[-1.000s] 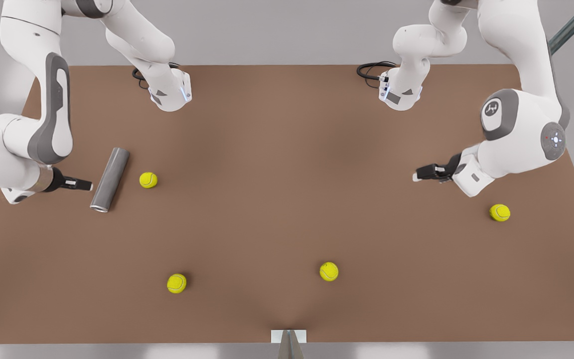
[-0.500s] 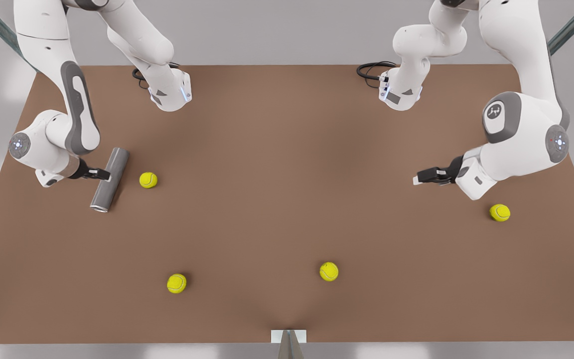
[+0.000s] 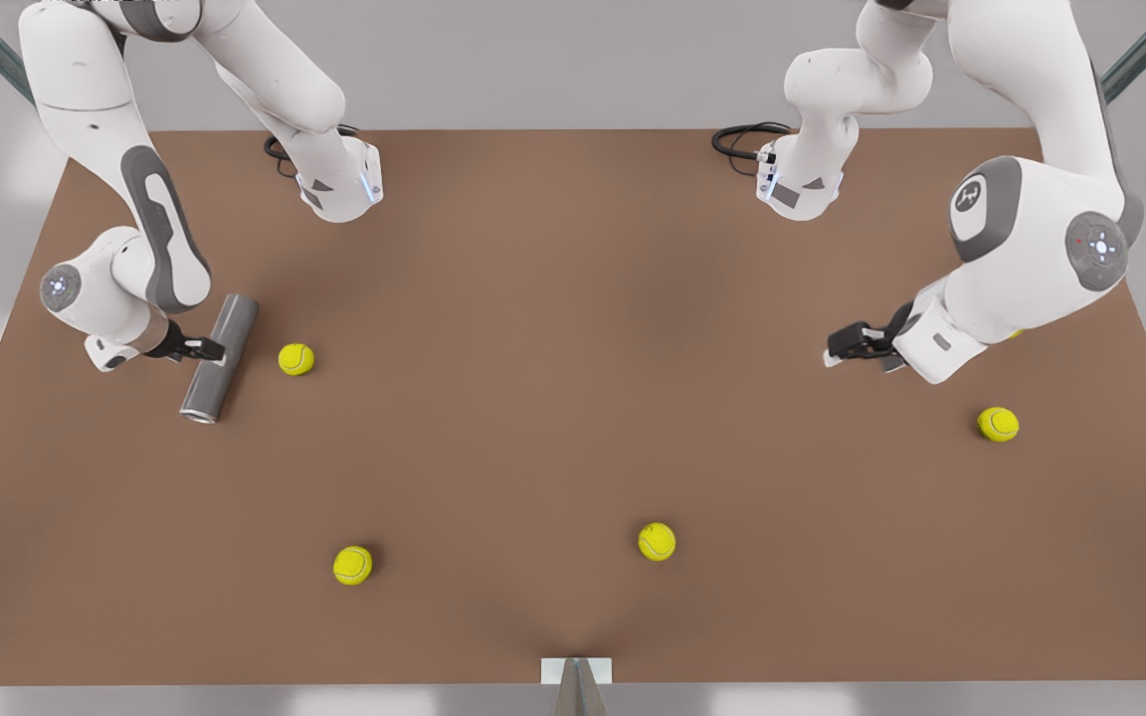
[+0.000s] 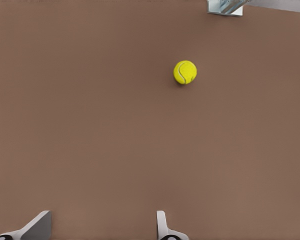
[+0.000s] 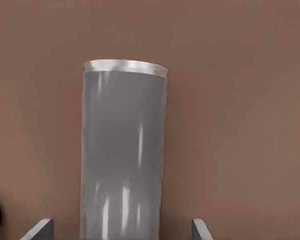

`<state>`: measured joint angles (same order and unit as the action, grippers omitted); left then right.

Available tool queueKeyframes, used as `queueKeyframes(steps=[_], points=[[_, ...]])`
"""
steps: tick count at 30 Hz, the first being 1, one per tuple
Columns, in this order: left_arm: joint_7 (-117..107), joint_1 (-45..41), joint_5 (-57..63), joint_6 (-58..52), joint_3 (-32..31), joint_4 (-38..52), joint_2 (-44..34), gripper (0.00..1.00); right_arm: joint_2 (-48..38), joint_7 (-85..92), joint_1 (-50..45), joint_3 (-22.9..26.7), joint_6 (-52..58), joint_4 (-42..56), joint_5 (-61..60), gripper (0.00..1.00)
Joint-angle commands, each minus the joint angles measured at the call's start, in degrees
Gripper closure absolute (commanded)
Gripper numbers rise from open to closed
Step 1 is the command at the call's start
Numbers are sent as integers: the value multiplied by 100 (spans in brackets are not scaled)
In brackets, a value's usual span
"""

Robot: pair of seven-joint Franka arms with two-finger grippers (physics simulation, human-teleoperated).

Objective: Put the tennis tube upright

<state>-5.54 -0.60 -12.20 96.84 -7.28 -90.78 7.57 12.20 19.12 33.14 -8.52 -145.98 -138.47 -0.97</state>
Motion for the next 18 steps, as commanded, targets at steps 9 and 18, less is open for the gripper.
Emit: queueKeyframes(steps=[9,18], points=[[0,-11,333,-16,-10,-9,-10,0,187,-128,-26,-9,-326,-92,-70,0],[-440,-143,570,-24,-46,-18,-1,0,283,-243,-79,-18,-536,-189,-88,0]])
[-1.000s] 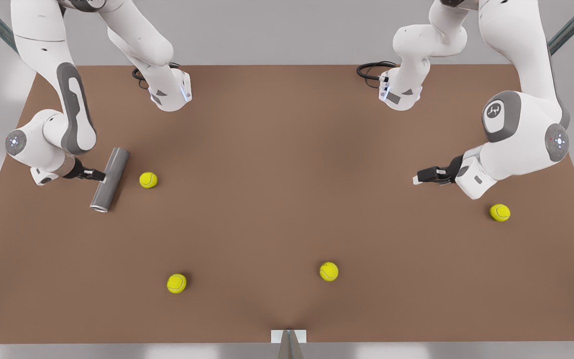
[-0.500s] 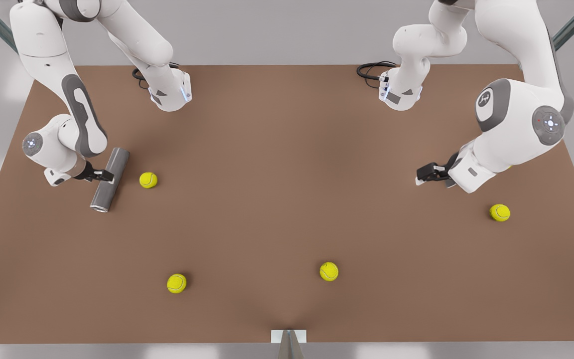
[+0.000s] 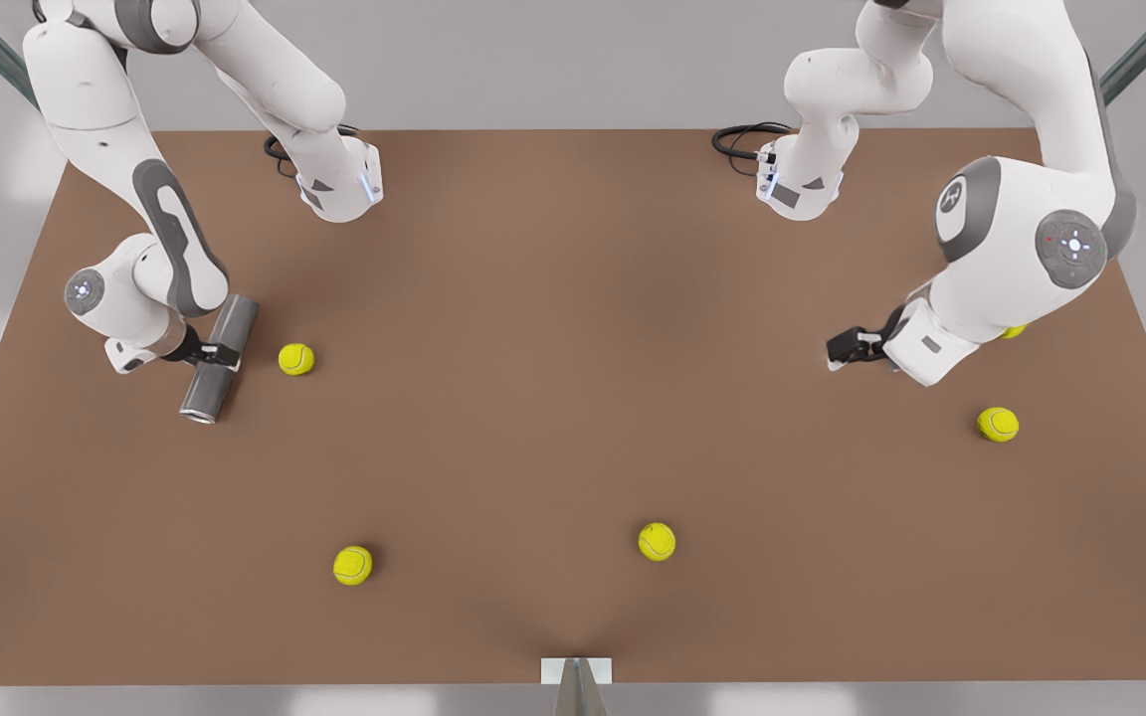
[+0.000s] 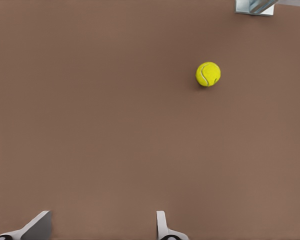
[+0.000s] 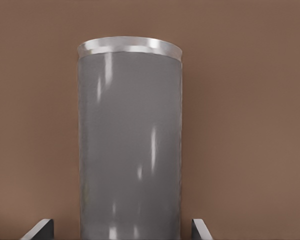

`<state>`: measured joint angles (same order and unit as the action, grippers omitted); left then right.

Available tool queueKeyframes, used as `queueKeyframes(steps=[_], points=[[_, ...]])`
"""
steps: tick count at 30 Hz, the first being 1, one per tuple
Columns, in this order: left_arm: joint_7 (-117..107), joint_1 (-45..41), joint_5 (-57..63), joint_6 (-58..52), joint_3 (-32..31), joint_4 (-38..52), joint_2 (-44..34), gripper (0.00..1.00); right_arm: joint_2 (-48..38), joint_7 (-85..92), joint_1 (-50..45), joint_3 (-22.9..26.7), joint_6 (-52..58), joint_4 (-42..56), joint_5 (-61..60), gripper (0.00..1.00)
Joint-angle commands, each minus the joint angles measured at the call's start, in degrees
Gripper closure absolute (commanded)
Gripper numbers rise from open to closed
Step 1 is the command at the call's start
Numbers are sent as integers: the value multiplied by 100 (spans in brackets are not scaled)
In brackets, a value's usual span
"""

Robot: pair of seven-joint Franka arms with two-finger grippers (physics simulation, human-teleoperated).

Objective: Put the tennis tube upright

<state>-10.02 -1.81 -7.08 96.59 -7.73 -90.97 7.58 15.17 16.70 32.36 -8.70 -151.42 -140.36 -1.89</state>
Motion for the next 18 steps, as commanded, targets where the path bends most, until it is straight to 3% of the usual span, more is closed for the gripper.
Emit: queueKeyframes(steps=[1,14,18], points=[[0,-21,57,0,-1,0,-2,0,3,0,-1,0,-2,0,5,0],[0,-30,66,-26,-10,-26,-11,0,188,0,25,0,-195,-17,-4,0],[17,23,75,-44,-10,-17,-19,0,179,9,8,0,-283,-61,5,6]])
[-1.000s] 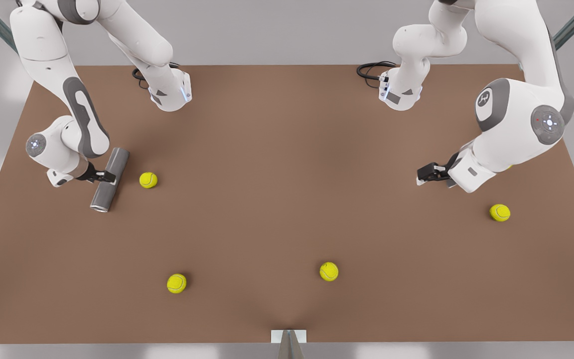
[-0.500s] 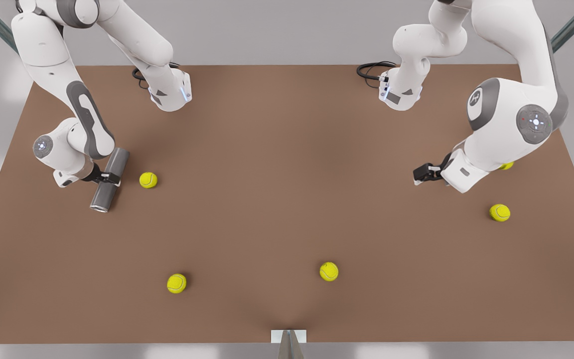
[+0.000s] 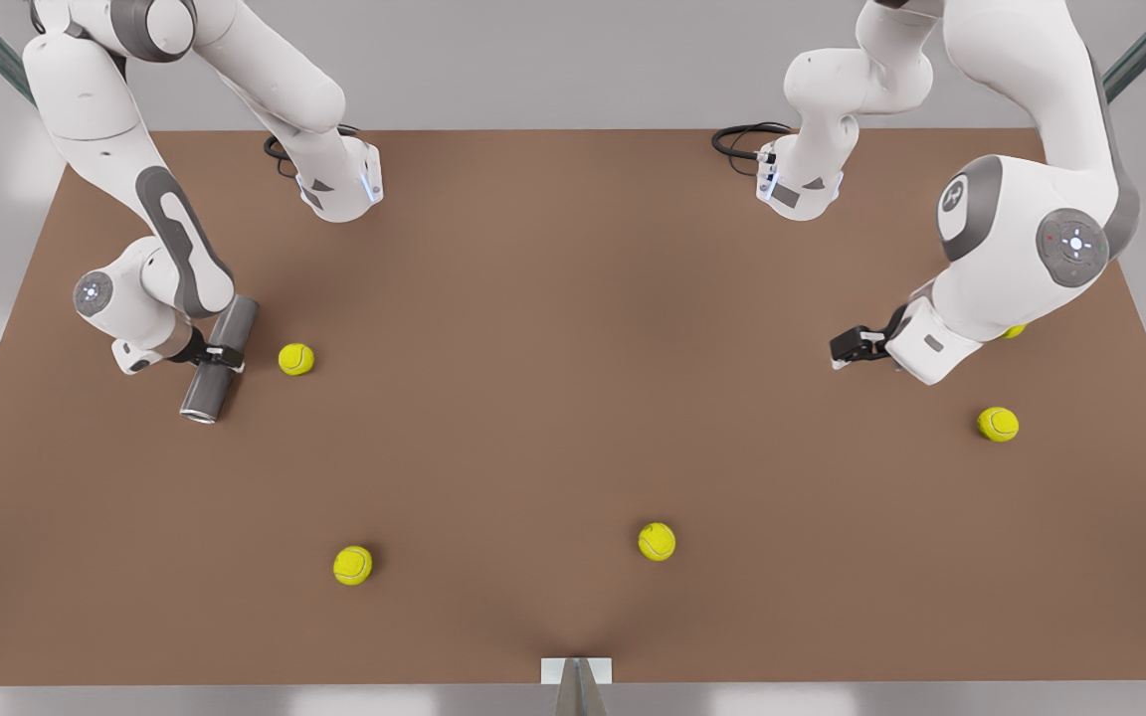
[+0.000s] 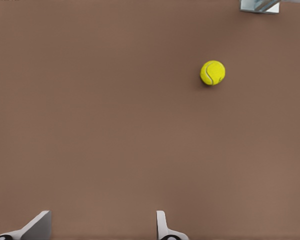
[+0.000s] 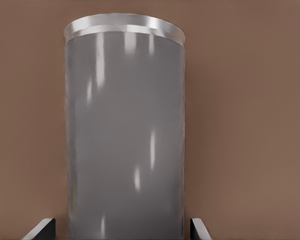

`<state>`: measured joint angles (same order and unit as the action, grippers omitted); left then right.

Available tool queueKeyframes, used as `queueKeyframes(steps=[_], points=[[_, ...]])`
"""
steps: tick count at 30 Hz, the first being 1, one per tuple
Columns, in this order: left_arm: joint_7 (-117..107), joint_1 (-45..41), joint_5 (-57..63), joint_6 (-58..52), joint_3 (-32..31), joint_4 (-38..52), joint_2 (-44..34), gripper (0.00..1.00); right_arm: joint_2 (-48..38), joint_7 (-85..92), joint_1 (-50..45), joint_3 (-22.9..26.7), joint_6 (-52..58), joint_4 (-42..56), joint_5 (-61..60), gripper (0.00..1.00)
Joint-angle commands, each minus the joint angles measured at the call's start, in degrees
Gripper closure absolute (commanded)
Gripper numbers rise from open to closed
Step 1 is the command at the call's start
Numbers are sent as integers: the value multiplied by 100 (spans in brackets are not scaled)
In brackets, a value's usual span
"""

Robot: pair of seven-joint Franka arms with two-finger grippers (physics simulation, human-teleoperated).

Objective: Put the tennis tube upright

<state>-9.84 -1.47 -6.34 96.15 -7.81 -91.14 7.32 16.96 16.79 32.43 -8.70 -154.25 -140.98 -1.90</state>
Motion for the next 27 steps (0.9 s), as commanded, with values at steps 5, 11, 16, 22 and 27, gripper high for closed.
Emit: queueKeyframes(steps=[5,11,16,22,27], points=[[0,-11,37,0,-1,9,-2,0,0,0,0,0,-9,-9,6,16],[-9,-11,37,0,7,0,-2,0,-35,9,0,-9,-35,-35,6,20],[-9,-2,37,-9,7,9,-11,0,-18,9,9,-9,-44,-35,6,22],[-9,-2,37,-9,7,9,-20,0,-18,9,0,-9,-44,-35,6,22],[-18,-2,37,0,7,9,-20,0,-18,9,0,0,-44,-44,6,22]])
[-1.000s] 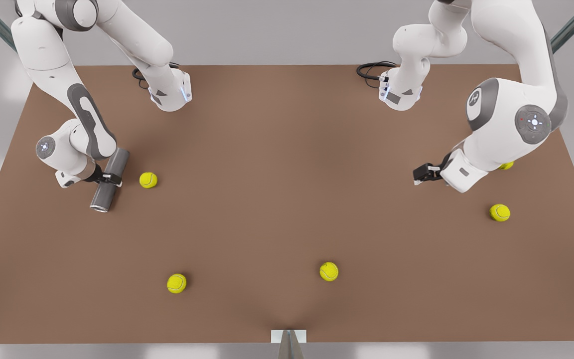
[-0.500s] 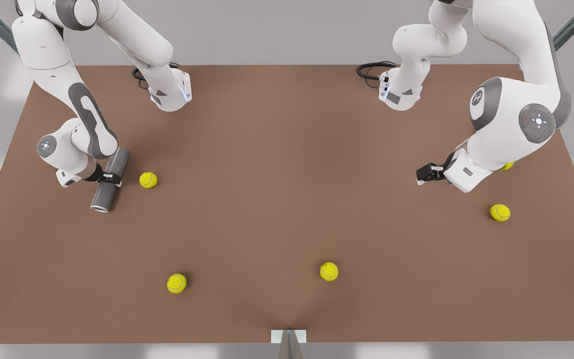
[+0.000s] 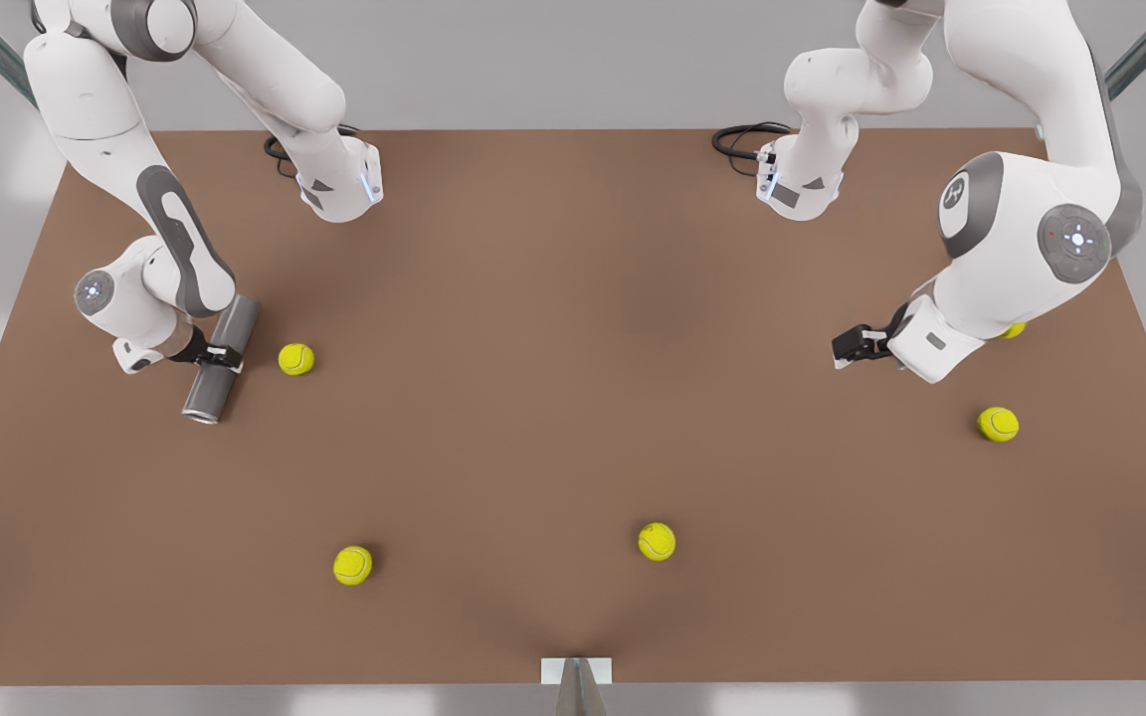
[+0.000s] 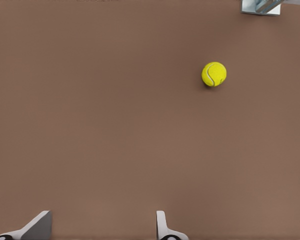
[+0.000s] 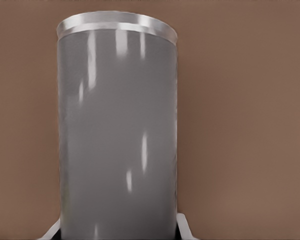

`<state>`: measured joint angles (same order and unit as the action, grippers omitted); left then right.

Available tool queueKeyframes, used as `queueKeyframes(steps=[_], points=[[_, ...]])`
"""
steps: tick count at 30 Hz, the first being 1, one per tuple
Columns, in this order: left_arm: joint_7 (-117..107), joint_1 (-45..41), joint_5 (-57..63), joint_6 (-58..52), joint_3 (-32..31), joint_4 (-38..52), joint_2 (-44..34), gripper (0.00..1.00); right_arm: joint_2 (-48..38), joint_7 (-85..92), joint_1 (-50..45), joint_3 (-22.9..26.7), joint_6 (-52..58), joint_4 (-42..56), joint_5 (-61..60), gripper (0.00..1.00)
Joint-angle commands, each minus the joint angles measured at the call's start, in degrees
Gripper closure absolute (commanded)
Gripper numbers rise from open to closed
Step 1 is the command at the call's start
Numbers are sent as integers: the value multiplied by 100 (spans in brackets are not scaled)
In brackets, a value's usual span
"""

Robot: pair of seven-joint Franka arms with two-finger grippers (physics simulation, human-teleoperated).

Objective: Put the tennis tube upright

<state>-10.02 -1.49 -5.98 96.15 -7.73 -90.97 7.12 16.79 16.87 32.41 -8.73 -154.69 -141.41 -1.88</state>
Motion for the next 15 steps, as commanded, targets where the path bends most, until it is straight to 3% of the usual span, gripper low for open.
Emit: queueKeyframes(steps=[1,15], points=[[0,0,1,0,0,1,0,0,0,0,2,3,0,0,3,22],[0,0,1,0,0,1,0,0,-149,9,-15,-5,88,-35,3,25]])
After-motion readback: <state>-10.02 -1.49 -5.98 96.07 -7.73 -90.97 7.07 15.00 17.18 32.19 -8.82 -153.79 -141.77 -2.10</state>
